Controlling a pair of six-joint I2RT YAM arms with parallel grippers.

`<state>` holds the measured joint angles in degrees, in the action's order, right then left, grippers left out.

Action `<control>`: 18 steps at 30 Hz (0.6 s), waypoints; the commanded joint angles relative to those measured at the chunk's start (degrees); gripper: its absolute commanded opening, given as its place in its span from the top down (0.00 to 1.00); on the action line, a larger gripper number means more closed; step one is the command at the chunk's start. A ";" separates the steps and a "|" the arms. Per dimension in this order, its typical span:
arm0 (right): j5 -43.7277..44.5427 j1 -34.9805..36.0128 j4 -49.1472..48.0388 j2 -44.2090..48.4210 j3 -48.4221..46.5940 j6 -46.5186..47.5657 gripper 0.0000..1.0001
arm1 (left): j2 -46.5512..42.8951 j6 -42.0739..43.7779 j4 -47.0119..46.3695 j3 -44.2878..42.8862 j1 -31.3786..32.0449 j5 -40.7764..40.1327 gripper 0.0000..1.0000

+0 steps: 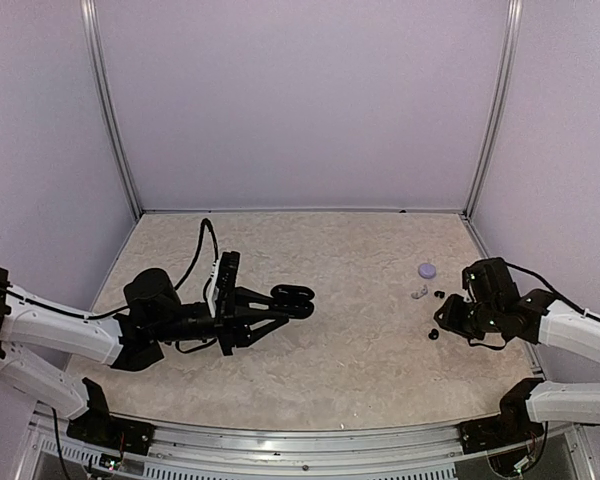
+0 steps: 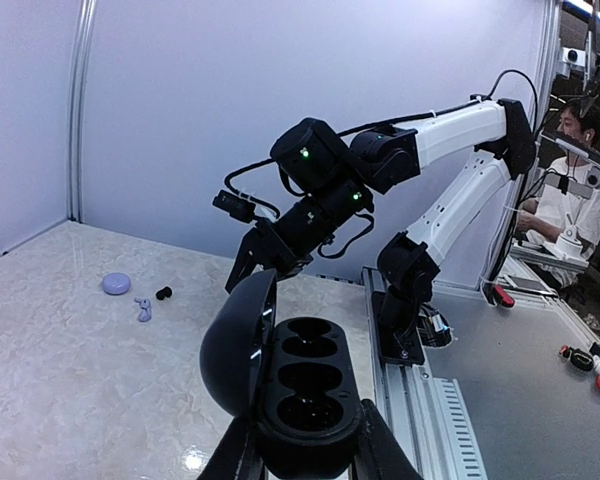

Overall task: Insert the wireless bluetooth earbuds into the charging case
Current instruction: Pick up the right earbud from the center of the board.

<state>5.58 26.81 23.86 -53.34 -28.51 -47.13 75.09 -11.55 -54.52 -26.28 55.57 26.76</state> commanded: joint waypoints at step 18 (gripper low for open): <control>4.69 -0.73 -2.53 -12.31 -0.92 -2.95 0.80 | 0.33 -1.86 -6.15 1.67 -1.60 1.91 0.96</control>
<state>8.43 26.70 21.58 -64.86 -28.53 -49.19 75.96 -12.91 -57.76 -25.17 54.37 27.62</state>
